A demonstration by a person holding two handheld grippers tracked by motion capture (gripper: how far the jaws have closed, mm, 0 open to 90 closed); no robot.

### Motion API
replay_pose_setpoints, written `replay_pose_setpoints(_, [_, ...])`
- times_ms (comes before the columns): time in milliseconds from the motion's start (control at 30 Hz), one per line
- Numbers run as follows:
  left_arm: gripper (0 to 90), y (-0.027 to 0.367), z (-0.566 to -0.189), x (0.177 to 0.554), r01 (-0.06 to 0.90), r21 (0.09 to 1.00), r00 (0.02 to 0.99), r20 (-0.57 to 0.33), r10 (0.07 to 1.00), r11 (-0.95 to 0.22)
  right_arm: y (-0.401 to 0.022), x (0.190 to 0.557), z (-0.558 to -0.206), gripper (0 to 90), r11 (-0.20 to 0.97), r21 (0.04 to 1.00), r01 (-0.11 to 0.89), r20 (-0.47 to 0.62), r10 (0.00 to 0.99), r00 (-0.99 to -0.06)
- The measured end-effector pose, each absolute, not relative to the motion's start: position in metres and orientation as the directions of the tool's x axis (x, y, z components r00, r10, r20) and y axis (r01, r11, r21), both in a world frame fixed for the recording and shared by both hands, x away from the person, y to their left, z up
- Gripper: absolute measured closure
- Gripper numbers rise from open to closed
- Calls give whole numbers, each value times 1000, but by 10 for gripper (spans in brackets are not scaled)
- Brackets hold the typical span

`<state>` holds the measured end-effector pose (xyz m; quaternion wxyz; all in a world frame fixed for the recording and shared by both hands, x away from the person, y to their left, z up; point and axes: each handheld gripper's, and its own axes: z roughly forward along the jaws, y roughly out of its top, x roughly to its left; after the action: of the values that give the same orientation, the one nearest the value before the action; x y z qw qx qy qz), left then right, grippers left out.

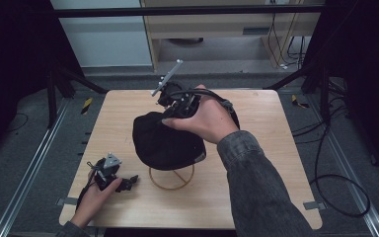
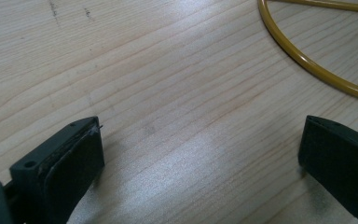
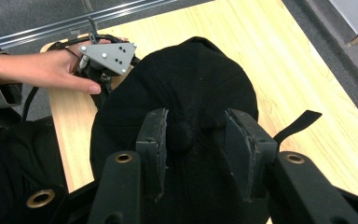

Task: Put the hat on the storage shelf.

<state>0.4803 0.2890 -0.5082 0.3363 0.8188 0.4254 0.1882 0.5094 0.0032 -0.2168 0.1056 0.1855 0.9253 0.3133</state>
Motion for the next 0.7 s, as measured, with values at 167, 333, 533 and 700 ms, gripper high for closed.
replay_pose_setpoints(167, [0, 289, -508, 480, 570, 711, 567, 22, 823, -412, 3, 509, -217, 576, 733, 622, 276, -78, 408, -909])
replay_pose_setpoints(333, [0, 289, -508, 480, 570, 711, 568, 23, 823, -412, 3, 507, -216, 573, 726, 631, 275, -71, 407, -911])
replay_pose_setpoints(533, [0, 289, -508, 481, 572, 709, 569, 21, 822, -414, 0, 506, -215, 579, 722, 635, 276, -75, 413, -908])
replay_pose_setpoints(700, [0, 289, -508, 481, 571, 709, 569, 21, 822, -414, -2, 504, -215, 566, 710, 649, 273, -76, 417, -906])
